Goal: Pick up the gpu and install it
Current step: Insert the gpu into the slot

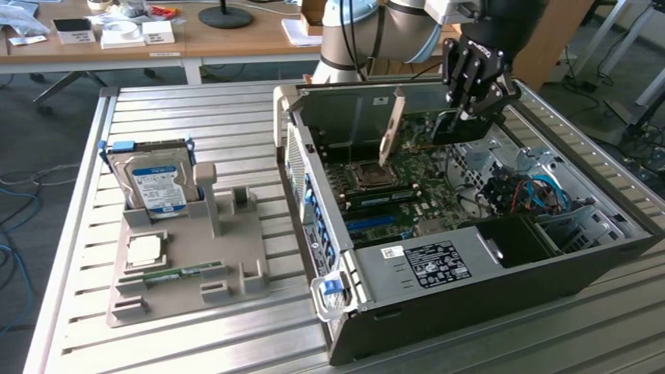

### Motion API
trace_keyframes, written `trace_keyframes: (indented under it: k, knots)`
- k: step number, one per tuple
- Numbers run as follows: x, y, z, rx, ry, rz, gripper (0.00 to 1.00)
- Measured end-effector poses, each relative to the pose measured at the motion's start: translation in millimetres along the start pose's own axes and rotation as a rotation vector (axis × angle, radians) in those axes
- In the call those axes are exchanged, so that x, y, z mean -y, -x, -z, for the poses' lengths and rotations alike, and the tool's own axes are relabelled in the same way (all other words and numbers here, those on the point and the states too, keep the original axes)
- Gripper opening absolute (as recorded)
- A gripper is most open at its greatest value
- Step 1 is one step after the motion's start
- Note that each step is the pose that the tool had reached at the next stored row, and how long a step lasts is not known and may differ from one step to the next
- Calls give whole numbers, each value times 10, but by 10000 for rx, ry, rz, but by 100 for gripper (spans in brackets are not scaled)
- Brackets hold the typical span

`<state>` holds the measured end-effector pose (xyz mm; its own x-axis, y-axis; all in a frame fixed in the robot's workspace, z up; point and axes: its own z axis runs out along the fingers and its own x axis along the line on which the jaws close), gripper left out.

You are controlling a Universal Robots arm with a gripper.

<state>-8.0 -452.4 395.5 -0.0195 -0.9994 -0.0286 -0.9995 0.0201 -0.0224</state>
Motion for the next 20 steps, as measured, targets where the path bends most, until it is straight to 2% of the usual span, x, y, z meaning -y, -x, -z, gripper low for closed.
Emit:
trace_keyframes:
  k: [10, 20]
  knots:
    - [-1, -2, -75, -5, 37, -116, 27]
    - [-1, -3, -102, -4, 39, -129, 27]
